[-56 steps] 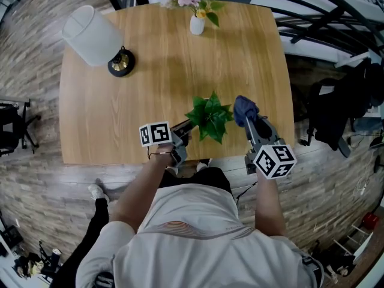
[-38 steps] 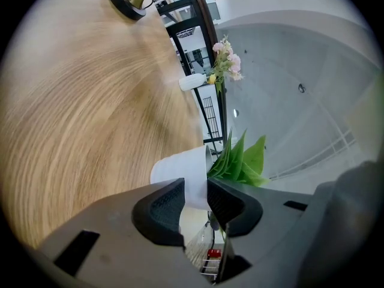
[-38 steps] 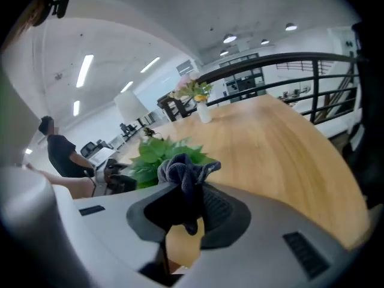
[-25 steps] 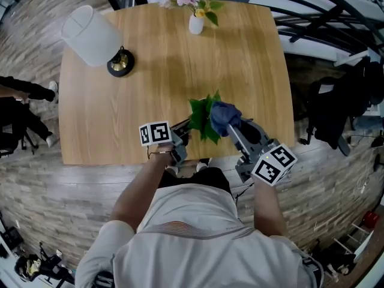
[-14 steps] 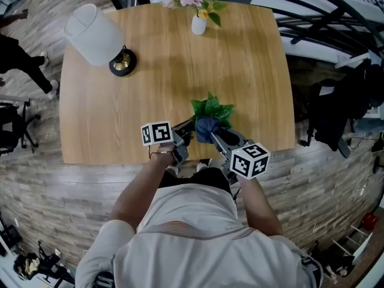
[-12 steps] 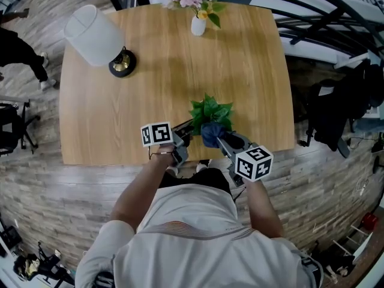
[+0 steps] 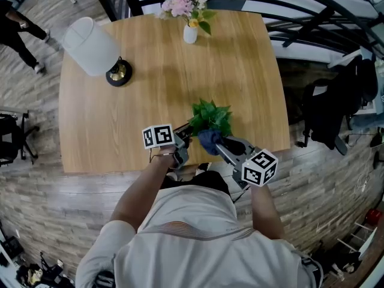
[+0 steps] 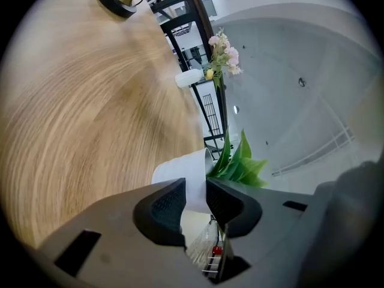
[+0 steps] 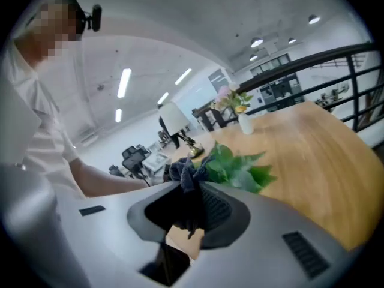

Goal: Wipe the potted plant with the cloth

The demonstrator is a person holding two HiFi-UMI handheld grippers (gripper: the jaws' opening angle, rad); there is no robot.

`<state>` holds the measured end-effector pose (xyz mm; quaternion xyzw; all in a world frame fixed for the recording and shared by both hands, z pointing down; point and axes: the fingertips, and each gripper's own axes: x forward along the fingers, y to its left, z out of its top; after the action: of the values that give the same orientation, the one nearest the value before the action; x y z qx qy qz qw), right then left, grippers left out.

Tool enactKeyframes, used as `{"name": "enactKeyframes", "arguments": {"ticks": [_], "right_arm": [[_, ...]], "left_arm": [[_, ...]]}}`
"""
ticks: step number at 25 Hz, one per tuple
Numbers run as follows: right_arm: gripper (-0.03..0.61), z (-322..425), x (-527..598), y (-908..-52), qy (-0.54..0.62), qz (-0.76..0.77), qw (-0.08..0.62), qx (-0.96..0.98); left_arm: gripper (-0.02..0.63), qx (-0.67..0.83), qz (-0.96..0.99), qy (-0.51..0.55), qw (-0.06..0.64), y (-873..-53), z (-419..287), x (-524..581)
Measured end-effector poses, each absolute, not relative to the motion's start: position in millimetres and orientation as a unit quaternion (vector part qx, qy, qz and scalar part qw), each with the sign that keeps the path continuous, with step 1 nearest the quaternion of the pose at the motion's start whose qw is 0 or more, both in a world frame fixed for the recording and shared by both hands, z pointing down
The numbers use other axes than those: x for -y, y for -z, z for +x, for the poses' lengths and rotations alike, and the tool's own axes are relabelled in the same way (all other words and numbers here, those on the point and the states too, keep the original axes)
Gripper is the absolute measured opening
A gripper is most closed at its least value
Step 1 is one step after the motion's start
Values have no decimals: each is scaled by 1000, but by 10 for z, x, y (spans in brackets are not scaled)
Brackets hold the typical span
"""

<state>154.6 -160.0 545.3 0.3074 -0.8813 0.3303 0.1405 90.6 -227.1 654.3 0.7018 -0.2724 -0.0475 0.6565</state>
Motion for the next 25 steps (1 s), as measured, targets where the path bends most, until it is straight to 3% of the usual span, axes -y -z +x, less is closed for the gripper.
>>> {"name": "enactKeyframes", "arguments": {"ticks": [5,11,15,20,25], "right_arm": [[123,1533,1888,-5140,-394,316,-15,863],[121,2163,2113,-5354,-472,420,-56,773],[121,2519,2150,-5376,-461,464,-48,755],[122,2559,2200,-5012,-360,479,-20,800],[123,2453,2281,-4589,-255,499,19,828]], "left_arm": [[107,278,700,45,656,-6539,939,2320],[115,275,704,39,654,-6539,966,2322],[115,280,708,38,647,-6530,948,2319],[114,307,730,43,609,-6338,794,2354],[105,394,768,20,504,-5855,304,2480]]}}
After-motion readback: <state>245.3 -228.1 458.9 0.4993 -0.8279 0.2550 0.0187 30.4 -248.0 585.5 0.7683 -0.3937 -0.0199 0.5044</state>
